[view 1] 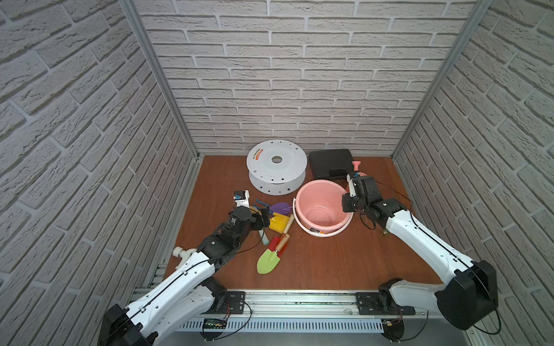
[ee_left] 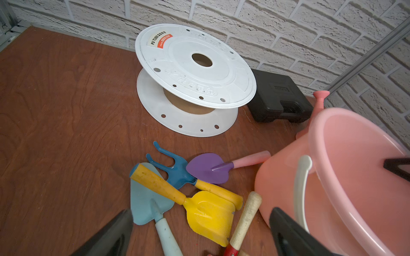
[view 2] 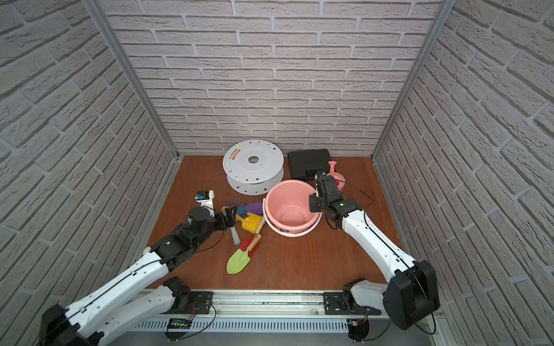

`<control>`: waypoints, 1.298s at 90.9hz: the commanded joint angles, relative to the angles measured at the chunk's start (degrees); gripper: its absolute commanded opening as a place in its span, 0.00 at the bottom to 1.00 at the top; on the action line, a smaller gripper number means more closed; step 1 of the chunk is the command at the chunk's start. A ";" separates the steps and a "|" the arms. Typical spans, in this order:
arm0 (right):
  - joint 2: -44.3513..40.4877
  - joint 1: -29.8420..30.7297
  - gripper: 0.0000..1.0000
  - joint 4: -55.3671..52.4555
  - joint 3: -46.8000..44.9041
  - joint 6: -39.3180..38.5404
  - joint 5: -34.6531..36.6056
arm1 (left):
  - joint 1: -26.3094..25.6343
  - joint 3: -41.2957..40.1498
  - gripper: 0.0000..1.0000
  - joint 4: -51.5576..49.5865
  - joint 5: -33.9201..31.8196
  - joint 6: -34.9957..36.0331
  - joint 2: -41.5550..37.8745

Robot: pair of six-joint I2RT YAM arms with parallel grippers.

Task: Organize the gardening tools
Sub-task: Place the container at the center of the board.

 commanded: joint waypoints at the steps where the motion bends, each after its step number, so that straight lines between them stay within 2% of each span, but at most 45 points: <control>1: 4.46 -1.42 0.18 5.89 3.92 1.26 3.33 | -0.34 -0.25 0.98 0.67 -1.00 0.39 -0.58; 19: 11.00 -5.11 0.18 4.15 10.02 0.60 1.94 | -0.27 -0.16 0.98 0.52 -1.36 0.46 -0.51; 35: 12.13 -8.58 0.18 5.81 10.08 0.46 1.47 | -0.29 -0.08 0.98 0.82 -1.19 0.38 -0.17; 60: 19.06 -9.50 0.18 8.80 13.42 4.17 0.91 | -0.34 0.01 0.98 0.62 -1.88 0.64 0.67; 93: 24.59 -10.79 0.23 5.65 19.42 3.09 -0.89 | -0.32 0.19 0.99 0.67 -1.90 0.79 1.47; 98: 24.30 -10.79 0.26 5.13 19.45 2.77 -1.27 | -0.33 0.19 0.98 0.69 -1.90 0.75 1.46; 110: 22.17 -10.79 0.45 3.72 19.26 2.11 -1.34 | -0.32 0.27 0.98 0.70 -1.90 0.75 1.66; 118: 19.56 -10.77 0.51 3.26 18.58 1.75 -1.28 | -0.33 0.23 0.98 0.71 -1.88 0.77 1.72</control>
